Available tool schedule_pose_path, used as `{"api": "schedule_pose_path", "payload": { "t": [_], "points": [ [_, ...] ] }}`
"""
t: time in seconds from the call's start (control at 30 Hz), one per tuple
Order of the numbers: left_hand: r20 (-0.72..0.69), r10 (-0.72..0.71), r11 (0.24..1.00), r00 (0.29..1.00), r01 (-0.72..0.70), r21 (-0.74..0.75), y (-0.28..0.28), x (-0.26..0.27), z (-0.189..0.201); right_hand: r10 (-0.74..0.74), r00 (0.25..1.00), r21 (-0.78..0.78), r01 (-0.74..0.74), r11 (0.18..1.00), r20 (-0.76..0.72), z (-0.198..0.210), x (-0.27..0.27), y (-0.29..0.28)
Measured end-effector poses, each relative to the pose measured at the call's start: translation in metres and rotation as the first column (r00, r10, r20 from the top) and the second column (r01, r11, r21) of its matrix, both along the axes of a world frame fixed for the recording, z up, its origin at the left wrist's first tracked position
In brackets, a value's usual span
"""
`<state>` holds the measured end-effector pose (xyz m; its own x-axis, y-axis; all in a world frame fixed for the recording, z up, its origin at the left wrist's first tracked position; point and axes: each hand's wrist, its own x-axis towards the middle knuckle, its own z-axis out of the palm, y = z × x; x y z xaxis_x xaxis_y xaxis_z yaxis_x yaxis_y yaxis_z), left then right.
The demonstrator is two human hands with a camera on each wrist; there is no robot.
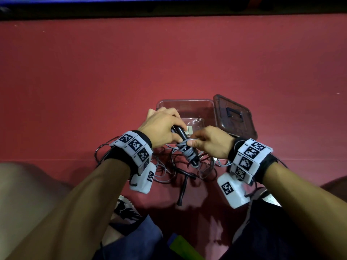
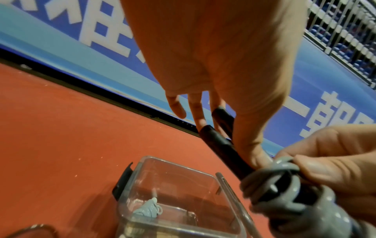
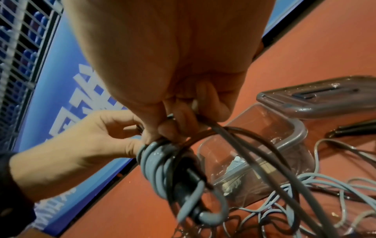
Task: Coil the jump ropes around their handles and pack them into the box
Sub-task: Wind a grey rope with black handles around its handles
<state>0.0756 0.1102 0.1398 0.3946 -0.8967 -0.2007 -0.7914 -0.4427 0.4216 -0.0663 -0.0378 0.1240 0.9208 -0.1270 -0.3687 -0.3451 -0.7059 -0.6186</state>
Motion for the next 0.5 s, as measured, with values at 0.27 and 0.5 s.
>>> {"api": "schedule_pose_path", "payload": {
  "t": [0.27,0.5],
  "points": [
    [-0.268,0.120,0.982,0.956,-0.154,-0.109,0.0020,0.0002,0.0042,-0.182,0.981,0.246,0.161,0.956,0.065,0.0007,-0.0009,-0.0061],
    [-0.274,0.035,0.995,0.961,-0.060,-0.085,0.0028,0.0013,0.0042,-0.049,0.999,0.157,0.046,0.986,0.015,0.0006,-0.0032,-0.0082]
  ]
}}
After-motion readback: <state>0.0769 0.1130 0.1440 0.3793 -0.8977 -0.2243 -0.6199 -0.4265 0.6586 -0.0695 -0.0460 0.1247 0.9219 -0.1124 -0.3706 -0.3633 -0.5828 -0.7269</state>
